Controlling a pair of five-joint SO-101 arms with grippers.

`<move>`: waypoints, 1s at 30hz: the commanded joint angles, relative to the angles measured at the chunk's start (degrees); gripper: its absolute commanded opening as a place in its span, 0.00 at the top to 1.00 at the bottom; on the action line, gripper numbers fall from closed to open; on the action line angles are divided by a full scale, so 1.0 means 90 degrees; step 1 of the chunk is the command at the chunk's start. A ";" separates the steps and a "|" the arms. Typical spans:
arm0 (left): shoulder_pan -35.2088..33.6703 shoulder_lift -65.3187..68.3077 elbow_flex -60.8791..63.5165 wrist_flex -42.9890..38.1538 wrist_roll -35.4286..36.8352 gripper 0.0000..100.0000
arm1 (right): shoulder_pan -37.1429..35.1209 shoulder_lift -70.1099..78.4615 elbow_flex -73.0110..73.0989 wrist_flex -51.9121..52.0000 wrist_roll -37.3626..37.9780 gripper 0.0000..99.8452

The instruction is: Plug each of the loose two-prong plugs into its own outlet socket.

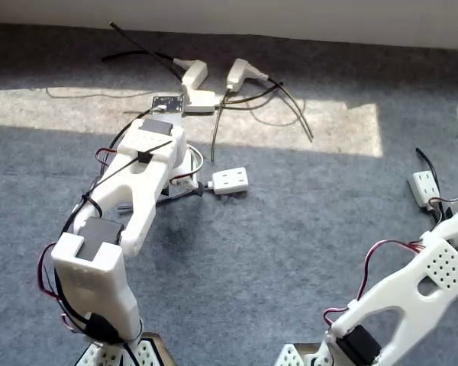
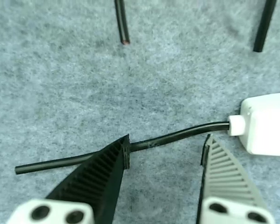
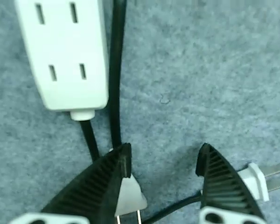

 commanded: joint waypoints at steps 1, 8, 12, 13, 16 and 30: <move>0.0103 -0.0239 -0.0024 -0.0068 0.0029 0.74 | 0.0044 -0.0796 -0.0083 0.0239 -0.0068 0.76; 0.0103 -0.0239 -0.0024 -0.0068 0.0029 0.74 | 0.0054 -0.1558 -0.0083 0.0239 -0.0635 0.76; 0.0103 -0.0239 -0.0024 -0.0068 0.0029 0.74 | 0.0317 -0.1626 -0.0034 0.0210 -0.0957 0.76; 0.0103 -0.0239 -0.0024 -0.0068 0.0029 0.74 | 0.0435 -0.1626 -0.0024 0.0181 -0.1172 0.76; 0.0103 -0.0239 -0.0024 -0.0068 0.0029 0.74 | 0.0796 -0.1597 -0.0015 -0.0142 -0.1543 0.76; 0.0103 -0.0239 -0.0015 -0.0039 0.0029 0.74 | 0.1128 0.0190 -0.0083 -0.1832 -0.3243 0.76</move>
